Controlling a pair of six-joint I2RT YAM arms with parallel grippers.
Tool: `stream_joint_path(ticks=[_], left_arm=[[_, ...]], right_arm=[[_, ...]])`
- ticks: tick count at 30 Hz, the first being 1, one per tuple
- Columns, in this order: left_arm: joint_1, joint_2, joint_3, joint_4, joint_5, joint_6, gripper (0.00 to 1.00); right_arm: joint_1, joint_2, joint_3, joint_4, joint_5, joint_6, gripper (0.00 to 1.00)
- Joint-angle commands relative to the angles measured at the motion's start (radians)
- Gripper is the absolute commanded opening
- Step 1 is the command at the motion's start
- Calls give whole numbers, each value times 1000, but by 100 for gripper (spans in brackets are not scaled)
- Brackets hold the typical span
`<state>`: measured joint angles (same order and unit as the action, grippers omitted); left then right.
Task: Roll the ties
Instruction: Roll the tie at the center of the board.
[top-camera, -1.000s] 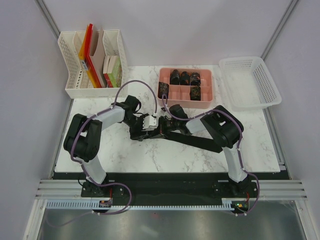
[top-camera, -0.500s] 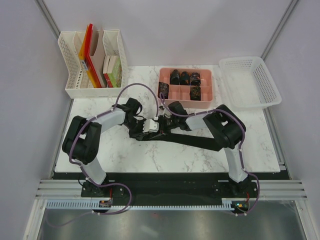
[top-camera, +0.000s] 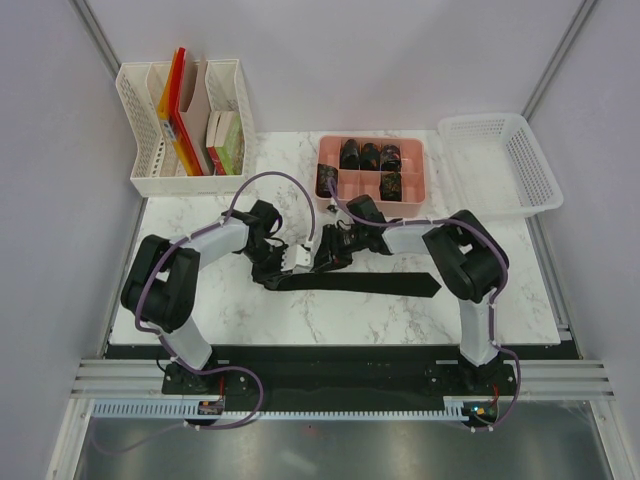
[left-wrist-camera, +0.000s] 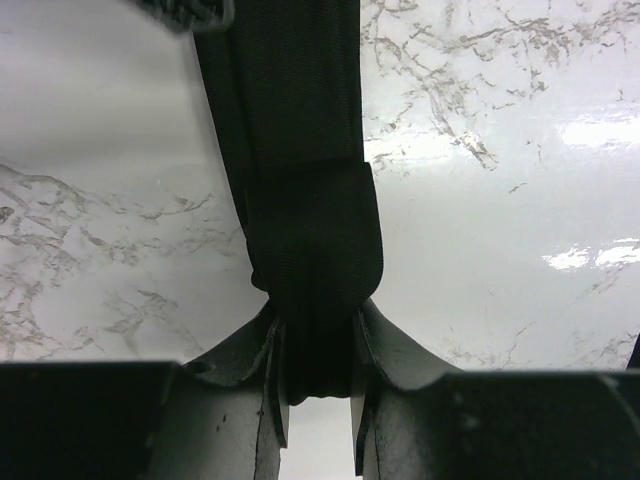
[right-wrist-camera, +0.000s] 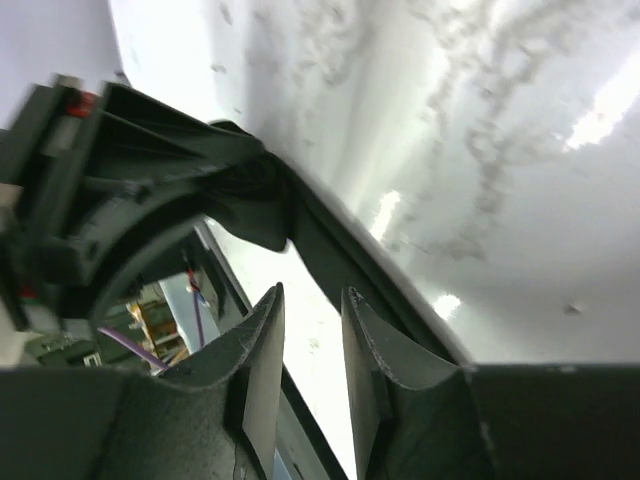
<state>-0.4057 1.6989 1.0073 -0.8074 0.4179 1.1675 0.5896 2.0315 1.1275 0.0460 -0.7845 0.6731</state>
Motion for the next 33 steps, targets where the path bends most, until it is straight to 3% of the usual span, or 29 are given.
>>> stream_joint_path(ticks=[1, 10, 23, 29, 33], left_arm=[[-1, 34, -10, -84, -51, -17, 23], [1, 50, 4, -84, -31, -34, 25], [1, 56, 13, -82, -16, -55, 25], [2, 61, 22, -81, -11, -78, 28], [2, 67, 34, -81, -5, -95, 28]], right_arm=[[45, -30, -28, 254, 28, 169, 37], [113, 65, -80, 561, 93, 434, 42], [154, 144, -64, 575, 128, 457, 47], [161, 151, -67, 558, 120, 451, 31], [161, 145, -63, 552, 99, 444, 14]])
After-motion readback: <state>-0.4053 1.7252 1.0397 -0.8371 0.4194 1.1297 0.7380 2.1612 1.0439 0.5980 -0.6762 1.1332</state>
